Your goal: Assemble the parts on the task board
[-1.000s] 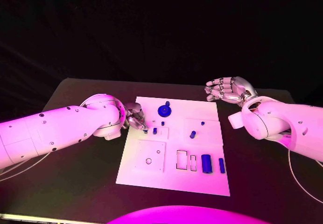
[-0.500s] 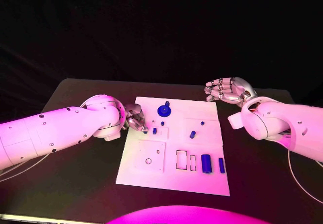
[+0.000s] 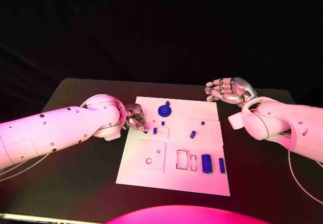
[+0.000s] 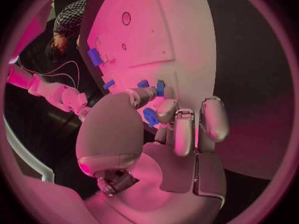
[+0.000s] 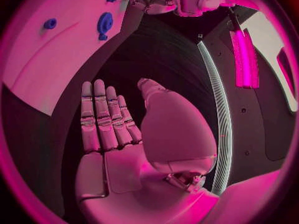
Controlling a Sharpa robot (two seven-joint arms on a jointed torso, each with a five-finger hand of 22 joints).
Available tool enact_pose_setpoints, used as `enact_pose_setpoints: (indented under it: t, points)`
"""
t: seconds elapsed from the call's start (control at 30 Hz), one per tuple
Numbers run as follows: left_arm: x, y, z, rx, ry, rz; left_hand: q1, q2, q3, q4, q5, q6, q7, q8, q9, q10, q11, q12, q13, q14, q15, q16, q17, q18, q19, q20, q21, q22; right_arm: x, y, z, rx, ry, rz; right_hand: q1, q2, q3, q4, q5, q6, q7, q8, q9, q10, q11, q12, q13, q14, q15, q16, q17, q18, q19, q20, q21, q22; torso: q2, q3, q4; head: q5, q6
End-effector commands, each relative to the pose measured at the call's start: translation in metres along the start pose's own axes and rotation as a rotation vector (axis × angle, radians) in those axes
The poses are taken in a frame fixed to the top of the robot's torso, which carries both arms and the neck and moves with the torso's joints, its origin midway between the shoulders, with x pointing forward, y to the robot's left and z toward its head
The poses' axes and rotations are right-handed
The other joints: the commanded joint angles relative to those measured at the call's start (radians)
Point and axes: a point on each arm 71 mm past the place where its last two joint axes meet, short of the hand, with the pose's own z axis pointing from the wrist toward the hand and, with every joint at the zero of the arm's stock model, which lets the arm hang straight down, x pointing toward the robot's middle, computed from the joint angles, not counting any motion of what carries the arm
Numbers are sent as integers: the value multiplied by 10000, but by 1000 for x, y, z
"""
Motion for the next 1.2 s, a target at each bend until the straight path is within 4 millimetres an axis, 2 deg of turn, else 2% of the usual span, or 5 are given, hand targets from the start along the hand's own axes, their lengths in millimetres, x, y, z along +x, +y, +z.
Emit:
enact_pose_setpoints:
  t: [0.03, 0.7, 0.83, 0.97, 1.2]
  points:
    - [3, -2, 0, 108, 230, 154, -13, 66, 1521, -1485, 33, 61, -53, 32, 6, 83, -10, 34, -6, 913, -78, 64, 2090, -81, 66, 9, 32, 15, 2, 1, 0, -152, 158, 50, 48, 23, 48, 0, 51, -68, 693, 54, -11, 45, 8, -46, -21, 40, 26, -60, -18, 48, 5, 72, -46, -28, 3, 0, 3, 4, 1]
    - [4, -1, 0, 36, 328, 228, -74, -29, 1595, -1580, 167, 139, -62, 44, -17, 180, -19, 110, 114, 921, -85, 78, 2118, -95, 107, 1, 69, 81, 2, 1, 0, -137, 163, 68, 45, 23, 53, 1, 50, -64, 692, 55, -15, 52, 8, -50, -35, 49, 27, -68, -28, 48, 1, 73, -61, -49, 6, 4, 0, 14, -22]
    - [3, -1, 0, 14, 315, 249, -162, -87, 1649, -1627, 418, 202, -77, 56, -36, 239, -34, 139, 157, 930, -96, 92, 2147, -104, 135, -9, 96, 128, 2, 0, -1, -135, 163, 71, 45, 23, 53, 1, 50, -64, 692, 55, -15, 52, 8, -50, -35, 49, 27, -68, -28, 48, 1, 73, -61, -49, 3, 2, 2, 21, -28]
    - [3, 0, 0, -18, 294, 254, -296, -162, 1648, -1674, 1032, 259, -97, 88, -41, 292, -54, 158, 192, 937, -113, 105, 2174, -115, 171, -27, 131, 191, 1, 0, -1, -133, 165, 73, 43, 21, 55, 1, 50, -63, 692, 55, -18, 56, 8, -53, -43, 53, 27, -73, -33, 48, 1, 74, -67, -62, 1, 2, 5, 24, -36]
    - [3, 1, 0, -63, 269, 257, -330, -178, 1638, -1698, 1183, 278, -105, 102, -41, 321, -63, 183, 235, 942, -120, 113, 2190, -122, 190, -33, 150, 226, 1, 0, -1, -119, 177, 78, 43, 21, 55, 1, 50, -63, 692, 55, -18, 56, 8, -53, -44, 53, 27, -73, -34, 48, 1, 74, -68, -62, 4, -1, 5, 19, -47]
